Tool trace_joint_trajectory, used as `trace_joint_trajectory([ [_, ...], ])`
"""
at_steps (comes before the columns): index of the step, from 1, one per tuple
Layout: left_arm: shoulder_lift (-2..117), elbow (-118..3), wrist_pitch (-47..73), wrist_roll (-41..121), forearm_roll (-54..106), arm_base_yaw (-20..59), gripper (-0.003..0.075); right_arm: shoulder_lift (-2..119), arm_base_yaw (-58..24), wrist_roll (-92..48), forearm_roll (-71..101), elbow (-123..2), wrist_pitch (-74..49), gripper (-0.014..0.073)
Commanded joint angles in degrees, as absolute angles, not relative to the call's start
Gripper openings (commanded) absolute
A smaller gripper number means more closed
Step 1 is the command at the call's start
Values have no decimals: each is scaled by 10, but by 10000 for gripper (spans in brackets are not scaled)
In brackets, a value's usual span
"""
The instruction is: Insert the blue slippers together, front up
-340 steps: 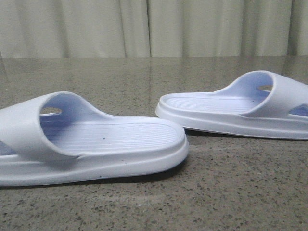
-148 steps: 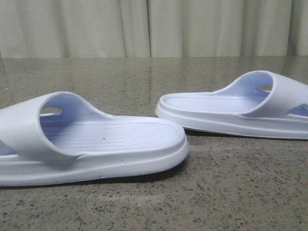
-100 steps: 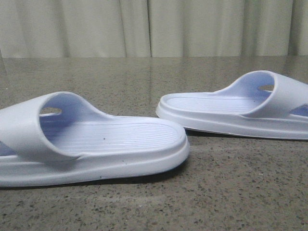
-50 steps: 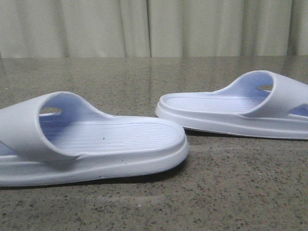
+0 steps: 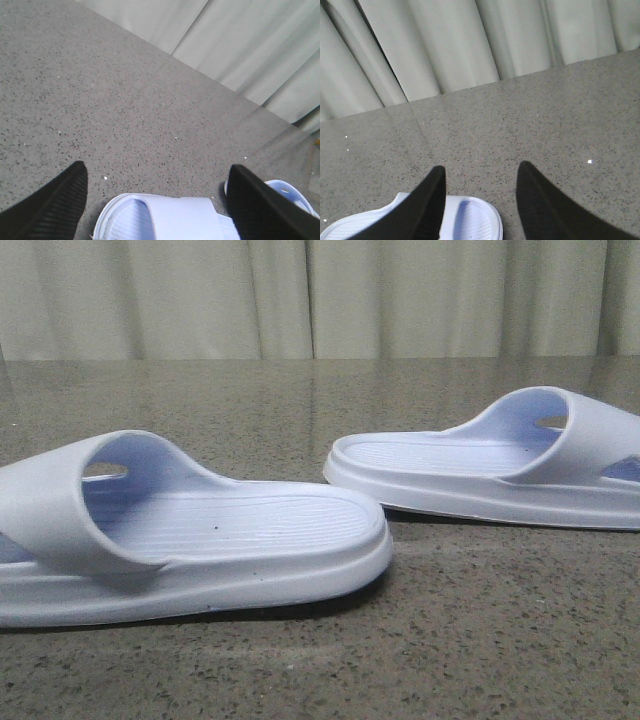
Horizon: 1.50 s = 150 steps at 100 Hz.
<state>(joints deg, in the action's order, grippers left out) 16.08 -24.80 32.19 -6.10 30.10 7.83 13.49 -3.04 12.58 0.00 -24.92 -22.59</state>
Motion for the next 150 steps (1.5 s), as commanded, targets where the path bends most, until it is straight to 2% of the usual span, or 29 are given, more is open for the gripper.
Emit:
trace_joint_trajectory([
  [1,170,-265,303,-94,320,79,519,147,-27,123,0,-269,-170,288],
  [15,170,-233,302,-207,318,79,519,147,-27,123,0,-269,-162,288],
  [41,171,-161,297,-278,322,79,519,147,-27,123,0,-269,-156,288],
  [76,174,-154,281,-278,331,79,519,147,-27,123,0,-269,-156,288],
  [110,263,-154,281,-265,375,79,519,147,-27,123,0,-269,-156,288],
  [150,339,-154,270,-127,501,79,519,147,-27,123,0,-269,-156,288],
])
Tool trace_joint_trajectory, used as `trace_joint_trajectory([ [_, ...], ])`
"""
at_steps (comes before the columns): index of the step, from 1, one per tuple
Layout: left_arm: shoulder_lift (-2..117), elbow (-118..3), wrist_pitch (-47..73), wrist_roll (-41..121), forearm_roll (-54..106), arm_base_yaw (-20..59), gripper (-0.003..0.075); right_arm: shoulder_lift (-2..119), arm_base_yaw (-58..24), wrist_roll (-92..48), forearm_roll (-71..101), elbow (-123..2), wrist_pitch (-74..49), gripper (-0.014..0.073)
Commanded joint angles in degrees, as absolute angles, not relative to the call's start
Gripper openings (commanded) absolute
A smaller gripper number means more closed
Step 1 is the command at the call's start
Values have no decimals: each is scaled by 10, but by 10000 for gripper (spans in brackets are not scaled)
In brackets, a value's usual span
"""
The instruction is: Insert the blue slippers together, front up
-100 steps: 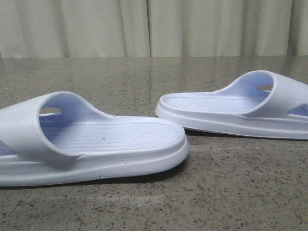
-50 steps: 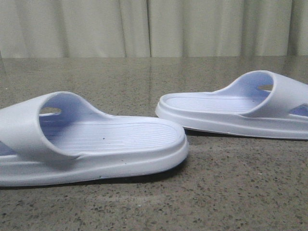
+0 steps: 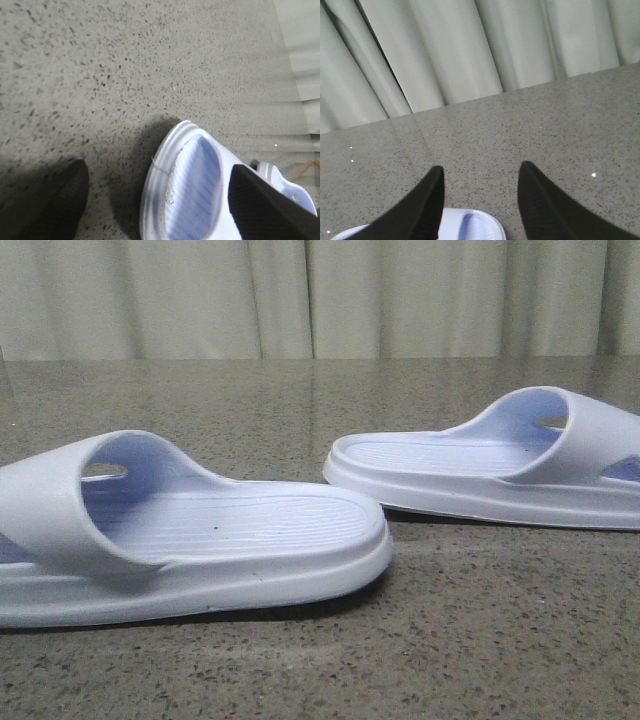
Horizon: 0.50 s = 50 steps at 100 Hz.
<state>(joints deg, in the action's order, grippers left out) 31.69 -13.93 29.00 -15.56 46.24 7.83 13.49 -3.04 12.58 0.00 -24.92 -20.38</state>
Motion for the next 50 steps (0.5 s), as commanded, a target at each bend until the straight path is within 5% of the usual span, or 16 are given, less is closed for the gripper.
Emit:
trace_joint_trajectory([
  [1,340,-154,270,-122,504,79,519,147,-27,123,0,-269,-156,288],
  [50,445,-154,287,55,671,79,477,147,-27,123,0,-269,-156,288],
])
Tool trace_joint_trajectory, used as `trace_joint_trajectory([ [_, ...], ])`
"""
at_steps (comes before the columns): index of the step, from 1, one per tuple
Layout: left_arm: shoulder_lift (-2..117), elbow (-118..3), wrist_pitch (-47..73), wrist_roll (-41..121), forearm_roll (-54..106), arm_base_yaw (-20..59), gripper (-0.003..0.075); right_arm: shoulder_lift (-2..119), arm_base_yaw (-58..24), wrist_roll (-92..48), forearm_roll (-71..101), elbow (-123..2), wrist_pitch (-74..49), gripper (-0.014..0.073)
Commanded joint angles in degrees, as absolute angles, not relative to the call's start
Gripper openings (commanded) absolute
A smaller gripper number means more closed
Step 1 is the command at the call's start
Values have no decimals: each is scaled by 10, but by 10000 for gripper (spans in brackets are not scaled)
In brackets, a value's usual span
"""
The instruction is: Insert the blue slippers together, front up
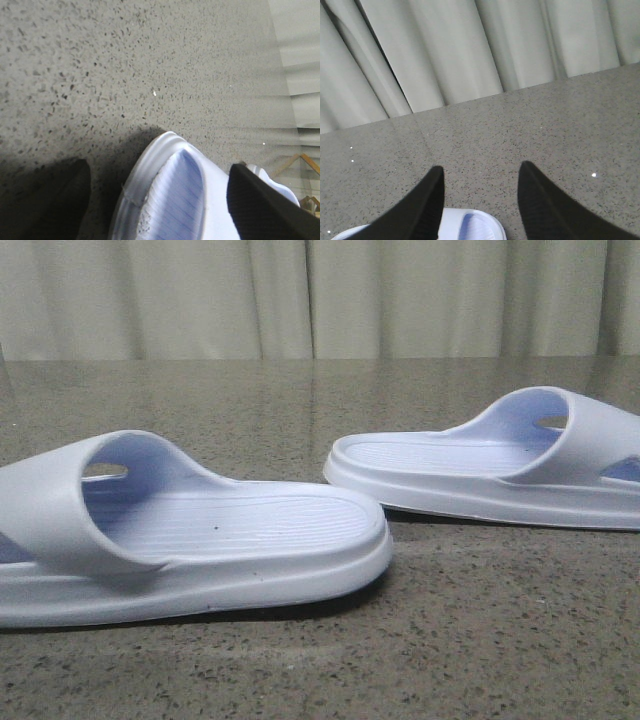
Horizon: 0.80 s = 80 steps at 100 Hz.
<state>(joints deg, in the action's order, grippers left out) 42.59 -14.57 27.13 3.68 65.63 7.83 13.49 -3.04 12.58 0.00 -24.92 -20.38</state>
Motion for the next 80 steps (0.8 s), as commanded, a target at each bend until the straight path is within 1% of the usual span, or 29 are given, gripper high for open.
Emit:
trace_joint_trajectory([
  [1,447,-154,288,57,672,79,470,147,-27,123,0,-269,-156,288],
  [21,462,-154,304,91,693,79,379,147,-27,123,0,-269,-156,288],
  [47,462,-154,304,93,692,79,267,147,-27,123,0,-269,-156,288],
  [54,462,-154,304,98,692,79,224,147,-27,123,0,-269,-156,288],
  [61,462,-154,303,107,692,79,164,147,-27,123,0,-269,-156,288],
  [73,462,-154,300,107,692,79,15,147,-27,123,0,-269,-156,288],
  [80,462,-154,298,109,692,79,16,147,-27,123,0,-269,-156,288],
])
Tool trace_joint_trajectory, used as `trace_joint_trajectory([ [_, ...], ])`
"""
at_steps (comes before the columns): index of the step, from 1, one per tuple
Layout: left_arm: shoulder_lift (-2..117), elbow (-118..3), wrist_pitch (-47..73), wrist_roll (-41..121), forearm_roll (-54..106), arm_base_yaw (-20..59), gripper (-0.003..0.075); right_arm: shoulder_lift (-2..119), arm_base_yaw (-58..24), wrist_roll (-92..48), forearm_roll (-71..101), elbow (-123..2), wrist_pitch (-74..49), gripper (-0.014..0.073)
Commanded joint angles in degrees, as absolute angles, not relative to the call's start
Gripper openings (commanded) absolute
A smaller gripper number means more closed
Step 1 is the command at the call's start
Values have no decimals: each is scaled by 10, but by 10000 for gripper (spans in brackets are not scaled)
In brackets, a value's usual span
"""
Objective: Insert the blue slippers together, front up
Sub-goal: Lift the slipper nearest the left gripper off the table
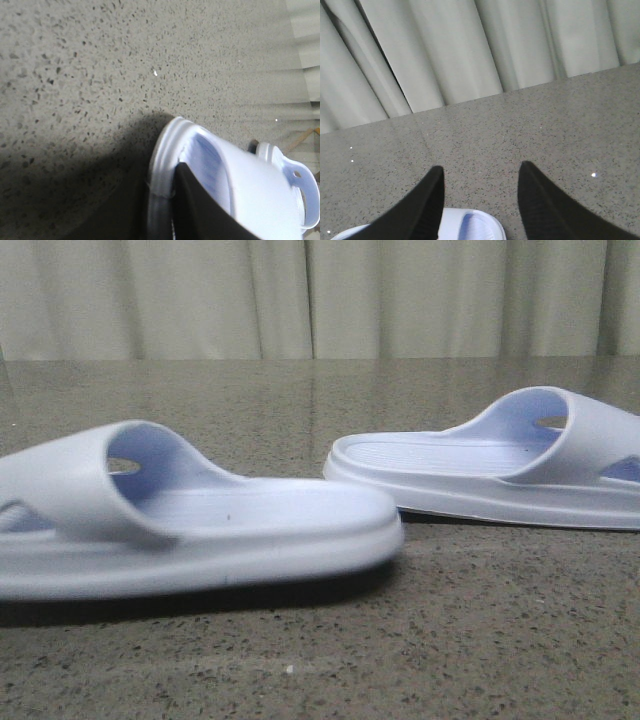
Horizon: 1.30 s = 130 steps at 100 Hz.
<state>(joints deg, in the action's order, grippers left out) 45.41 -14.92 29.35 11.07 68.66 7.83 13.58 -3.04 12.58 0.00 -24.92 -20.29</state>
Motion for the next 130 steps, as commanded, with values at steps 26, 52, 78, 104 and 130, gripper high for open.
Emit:
trace_joint_trajectory([
  [26,461,-160,303,213,827,79,16,147,-27,123,0,-269,-156,288],
  [52,454,-205,323,247,888,79,16,147,-27,123,0,-269,-175,288],
  [78,422,-249,334,247,888,79,16,147,-27,149,0,-268,-215,288],
  [104,421,-269,334,247,888,79,16,208,-27,270,0,-255,-222,288],
  [130,421,-270,333,247,888,79,16,322,-27,291,114,-255,-222,288],
])
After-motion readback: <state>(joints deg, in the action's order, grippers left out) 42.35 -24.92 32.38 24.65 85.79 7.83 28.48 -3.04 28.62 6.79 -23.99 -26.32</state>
